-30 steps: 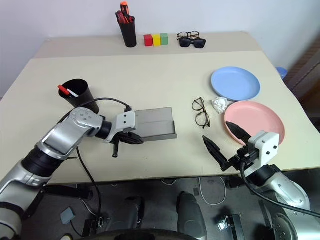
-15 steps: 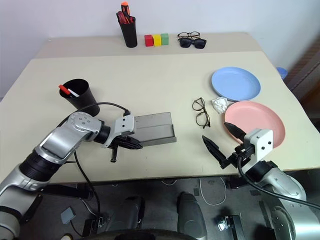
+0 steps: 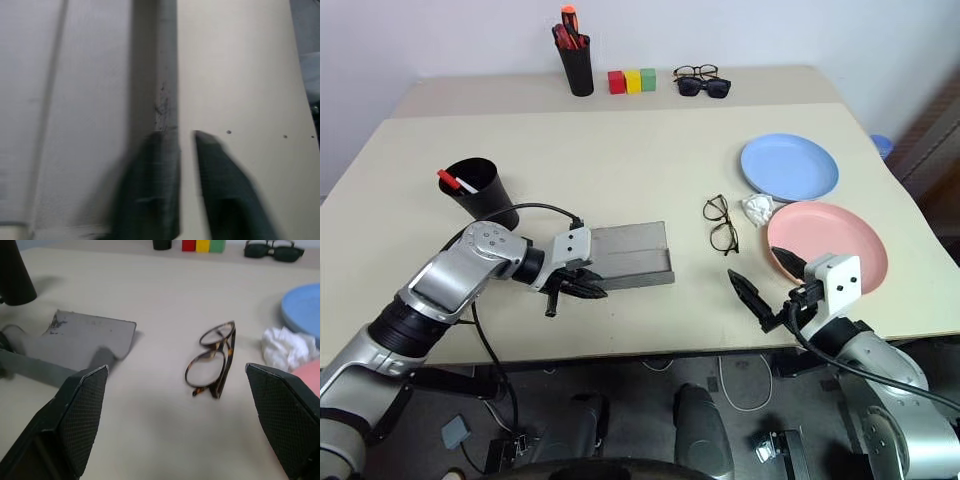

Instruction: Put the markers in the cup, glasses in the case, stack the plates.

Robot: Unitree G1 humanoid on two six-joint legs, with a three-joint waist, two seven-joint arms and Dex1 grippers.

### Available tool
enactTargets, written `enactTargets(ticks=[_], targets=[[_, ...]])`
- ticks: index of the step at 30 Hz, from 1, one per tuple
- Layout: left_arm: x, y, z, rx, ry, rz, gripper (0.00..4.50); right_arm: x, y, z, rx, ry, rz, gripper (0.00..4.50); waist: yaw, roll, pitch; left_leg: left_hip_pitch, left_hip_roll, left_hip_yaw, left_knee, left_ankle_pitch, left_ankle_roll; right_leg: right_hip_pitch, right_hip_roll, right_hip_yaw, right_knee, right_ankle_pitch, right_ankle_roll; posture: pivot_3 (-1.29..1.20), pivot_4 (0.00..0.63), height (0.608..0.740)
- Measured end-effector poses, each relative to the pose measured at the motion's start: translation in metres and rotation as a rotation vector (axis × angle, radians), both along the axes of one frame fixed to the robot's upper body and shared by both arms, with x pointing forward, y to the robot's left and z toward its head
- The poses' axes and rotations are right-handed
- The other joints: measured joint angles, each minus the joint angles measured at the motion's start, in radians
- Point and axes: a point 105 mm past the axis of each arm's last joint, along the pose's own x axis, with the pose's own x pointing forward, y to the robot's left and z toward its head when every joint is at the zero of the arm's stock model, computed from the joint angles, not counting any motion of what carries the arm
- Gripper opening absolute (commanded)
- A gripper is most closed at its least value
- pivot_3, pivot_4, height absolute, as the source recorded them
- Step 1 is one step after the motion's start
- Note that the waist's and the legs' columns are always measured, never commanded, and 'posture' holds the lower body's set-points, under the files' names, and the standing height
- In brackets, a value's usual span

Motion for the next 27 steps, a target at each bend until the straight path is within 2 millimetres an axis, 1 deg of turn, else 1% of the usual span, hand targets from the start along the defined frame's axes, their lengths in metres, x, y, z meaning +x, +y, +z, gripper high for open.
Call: enactTargets(ticks=[1,3,5,8,9,11,14,16,18,20,23,27], targets=[[0.000,0.000,0.000,0.000,0.001,0.003,2.85,0.004,0.002,0.002,-0.005,-0.003,0.002,4.50,-0.001,0.000,0.000,0.000,0.000,0.000,0.000,0.000,0.000,0.000,0.000,0.000,0.000,0.000,0.000,0.00,0.150,0.740],[0.000,-0.002,0.000,-0.006,0.000,0.003,2.85,0.012,0.004,0.005,-0.020,-0.010,0.002,4.50,-0.001,0.000,0.000,0.000,0.000,0.000,0.000,0.000,0.000,0.000,0.000,0.000,0.001,0.000,0.000,0.00,0.150,0.740],[0.001,-0.003,0.001,-0.008,-0.001,0.004,2.85,0.025,0.004,0.007,-0.046,0.000,-0.012,4.50,-0.001,0.000,0.000,-0.001,0.000,0.000,0.001,0.000,0.000,-0.001,0.000,0.000,0.001,0.000,0.000,0.00,0.150,0.740],[0.001,0.003,0.008,-0.014,-0.017,0.015,2.85,0.043,0.000,0.005,-0.060,0.056,-0.022,4.50,-0.001,0.000,0.000,-0.002,0.000,0.000,0.000,0.000,0.000,-0.002,0.000,0.000,0.001,0.002,-0.004,0.00,0.150,0.740],[0.002,0.005,0.014,-0.032,-0.026,0.026,2.85,0.049,0.000,0.004,-0.056,0.084,-0.015,4.50,-0.002,0.000,0.000,-0.002,0.000,0.000,0.000,0.000,0.000,-0.003,0.000,0.000,0.001,0.003,-0.004,0.00,0.150,0.740],[0.007,0.009,0.034,-0.106,-0.074,0.056,2.85,0.061,0.002,0.005,-0.030,0.125,0.008,4.50,-0.002,0.000,0.001,-0.002,0.000,0.000,0.000,0.000,0.000,-0.004,0.000,0.000,0.001,0.003,-0.004,0.00,0.150,0.740],[0.012,0.012,0.070,-0.267,-0.191,0.096,2.85,0.076,0.006,0.005,0.004,0.180,0.064,4.50,-0.002,0.000,0.001,-0.002,0.000,0.000,-0.002,0.000,0.000,-0.004,0.000,0.000,0.001,0.003,-0.003,0.00,0.150,0.740],[0.009,0.016,0.083,-0.347,-0.245,0.114,2.85,0.088,0.005,0.003,0.042,0.240,0.088,4.50,-0.004,0.000,0.001,-0.002,0.000,0.000,-0.002,0.000,0.000,-0.004,0.000,0.000,0.001,0.004,0.000,0.00,0.150,0.740],[0.005,0.018,0.085,-0.379,-0.259,0.135,2.85,0.098,-0.001,-0.001,0.080,0.296,0.088,4.50,-0.004,0.000,0.001,-0.002,0.000,0.000,-0.002,0.000,0.000,-0.004,0.000,0.000,0.001,0.004,0.000,0.00,0.150,0.740],[0.001,0.019,0.079,-0.383,-0.251,0.168,2.85,0.107,-0.005,-0.007,0.123,0.355,0.091,4.50,-0.003,0.001,0.001,-0.002,0.000,0.000,-0.003,0.000,0.000,-0.004,0.000,0.000,0.001,0.004,0.000,0.00,0.150,0.740],[-0.004,0.013,0.072,-0.407,-0.238,0.215,2.85,0.118,-0.008,-0.010,0.163,0.407,0.100,4.50,-0.002,0.000,0.001,-0.002,0.000,0.000,-0.002,0.000,0.000,-0.004,0.000,0.000,0.001,0.005,0.000,0.00,0.150,0.740],[-0.011,0.007,0.075,-0.433,-0.236,0.261,2.85,0.129,-0.010,-0.013,0.169,0.444,0.107,4.50,-0.004,0.000,0.001,-0.002,0.000,0.000,-0.002,0.000,0.000,-0.004,0.000,0.000,0.001,0.005,0.001,0.00,0.150,0.740]])
